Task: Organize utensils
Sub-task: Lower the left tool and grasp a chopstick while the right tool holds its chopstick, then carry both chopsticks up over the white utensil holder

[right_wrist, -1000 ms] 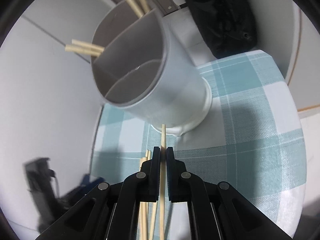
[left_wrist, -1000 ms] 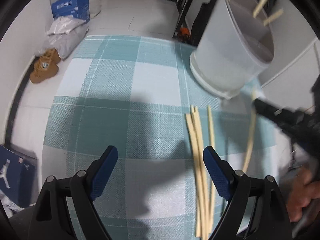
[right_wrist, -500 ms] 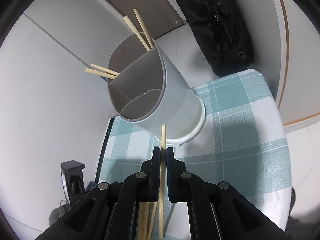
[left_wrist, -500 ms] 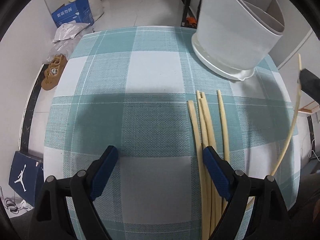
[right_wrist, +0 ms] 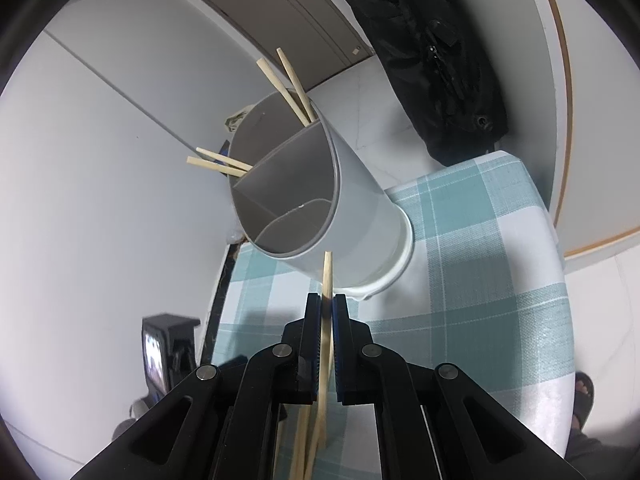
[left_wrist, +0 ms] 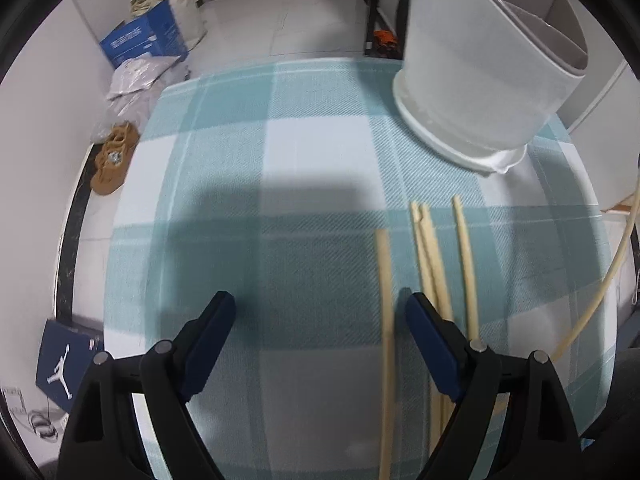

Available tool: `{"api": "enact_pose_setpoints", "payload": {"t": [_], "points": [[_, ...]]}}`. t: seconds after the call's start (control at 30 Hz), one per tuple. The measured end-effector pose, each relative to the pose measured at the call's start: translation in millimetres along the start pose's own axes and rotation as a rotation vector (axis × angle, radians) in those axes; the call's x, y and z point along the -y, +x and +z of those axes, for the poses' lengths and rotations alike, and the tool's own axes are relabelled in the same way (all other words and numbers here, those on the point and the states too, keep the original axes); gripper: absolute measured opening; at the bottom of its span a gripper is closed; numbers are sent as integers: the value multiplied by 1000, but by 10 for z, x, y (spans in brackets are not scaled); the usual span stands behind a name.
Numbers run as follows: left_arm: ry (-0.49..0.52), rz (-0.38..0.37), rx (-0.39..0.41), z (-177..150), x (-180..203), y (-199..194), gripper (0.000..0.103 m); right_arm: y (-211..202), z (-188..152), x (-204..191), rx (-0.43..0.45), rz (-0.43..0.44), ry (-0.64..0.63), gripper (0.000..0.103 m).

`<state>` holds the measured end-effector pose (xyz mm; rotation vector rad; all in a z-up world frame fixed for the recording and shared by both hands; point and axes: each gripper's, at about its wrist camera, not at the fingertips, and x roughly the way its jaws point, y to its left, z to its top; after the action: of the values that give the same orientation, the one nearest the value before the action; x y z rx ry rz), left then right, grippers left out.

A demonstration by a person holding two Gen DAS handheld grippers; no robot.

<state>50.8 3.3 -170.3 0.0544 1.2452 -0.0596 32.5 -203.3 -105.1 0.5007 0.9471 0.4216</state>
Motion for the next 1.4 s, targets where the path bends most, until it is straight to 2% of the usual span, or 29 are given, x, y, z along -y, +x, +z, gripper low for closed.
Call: {"api": "enact_pose_setpoints", "payload": {"t": [0.03,0.07,0.13,0.27,0.33,0.43,0.63,0.87,1.0,1.1,1.13,1.2,1.4], "points": [[15,-1,4,17,23,-1,69,5,-1,1,-1,-2,1,5],[37,-18,1,46,54,2,63,11,3,7,-2,-1,3,5],[64,-46,-6,69,95,-17,39,6,13,4,0,-2,-2,5],[96,-74,-24,120,166,-20,20,-25,34,12,15,-7,-10,5],[101,-92,-30,132,170,-13,3,-39,35,26,18,-7,-4,5],[93,-99,-25,152,138,-7,2,-44,38,41,19,-10,-1,5],[50,-139,40,119,138,-106,2,-47,35,10,23,-23,-17,5],[34,-135,283,47,113,-765,2,-75,3,-103,44,-25,-69,5],[14,-149,365,-62,92,-995,2,-104,-77,-289,59,-11,-158,5],[0,-160,408,-124,51,-1106,2,-139,-152,-425,77,3,-226,5],[-1,-163,413,-9,-37,-1054,2,-153,-181,-467,83,3,-250,5],[0,-171,419,-29,-48,-1084,2,-175,-229,-540,95,1,-286,5],[16,-170,443,-15,-89,-1174,2,-242,-297,-622,127,-8,-308,4]]}}
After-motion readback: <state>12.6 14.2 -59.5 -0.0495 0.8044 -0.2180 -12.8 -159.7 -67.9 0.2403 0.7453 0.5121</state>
